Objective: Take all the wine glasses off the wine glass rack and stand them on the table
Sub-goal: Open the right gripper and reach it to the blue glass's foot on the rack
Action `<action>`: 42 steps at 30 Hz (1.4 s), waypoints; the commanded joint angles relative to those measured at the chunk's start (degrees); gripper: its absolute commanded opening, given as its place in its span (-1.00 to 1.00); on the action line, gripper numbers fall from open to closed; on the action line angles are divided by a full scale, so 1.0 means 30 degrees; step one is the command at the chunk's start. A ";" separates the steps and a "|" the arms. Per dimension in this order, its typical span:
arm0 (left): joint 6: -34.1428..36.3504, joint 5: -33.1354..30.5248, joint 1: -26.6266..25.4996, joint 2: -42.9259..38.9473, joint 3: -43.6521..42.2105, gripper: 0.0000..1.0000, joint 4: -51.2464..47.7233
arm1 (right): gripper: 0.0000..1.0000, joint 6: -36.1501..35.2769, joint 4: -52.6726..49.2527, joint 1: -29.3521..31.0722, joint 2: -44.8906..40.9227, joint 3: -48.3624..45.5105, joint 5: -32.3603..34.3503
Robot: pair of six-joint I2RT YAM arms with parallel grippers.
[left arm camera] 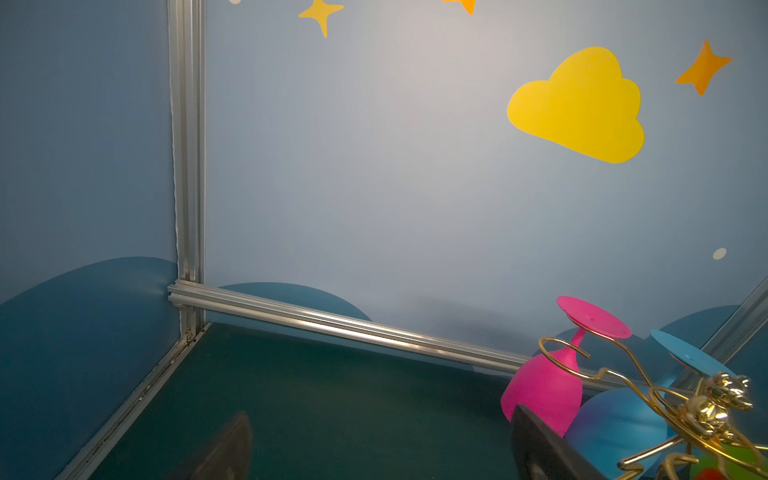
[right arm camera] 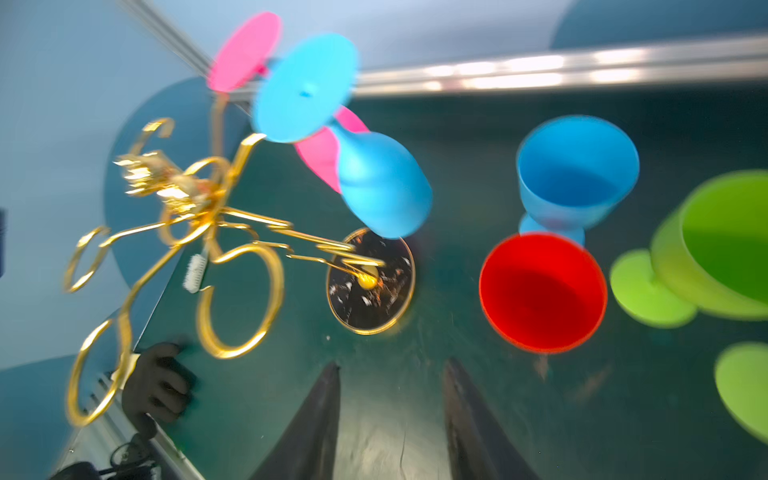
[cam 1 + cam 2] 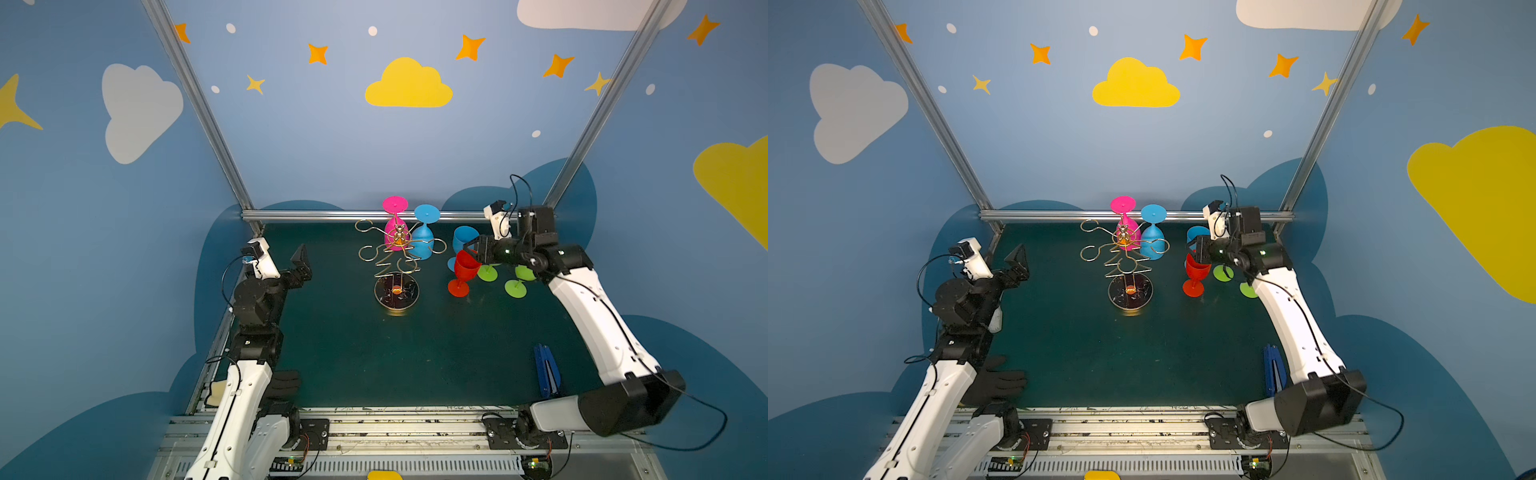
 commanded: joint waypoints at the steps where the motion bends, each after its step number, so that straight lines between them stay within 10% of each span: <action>1: -0.0072 0.0081 0.0087 -0.0209 -0.0243 0.91 0.0254 | 0.06 0.2128 0.4987 -0.0185 0.0329 -0.0333 -0.1917; 21: -0.0022 0.0095 0.0125 -0.0481 -0.0237 0.91 0.0268 | 0.24 0.4449 0.5634 -0.0045 0.7821 0.6196 -0.4225; 42: -0.0239 0.0313 0.0335 -0.0352 -0.0231 0.90 0.0361 | -0.36 0.4013 0.3731 0.1092 1.0727 0.9104 -0.4523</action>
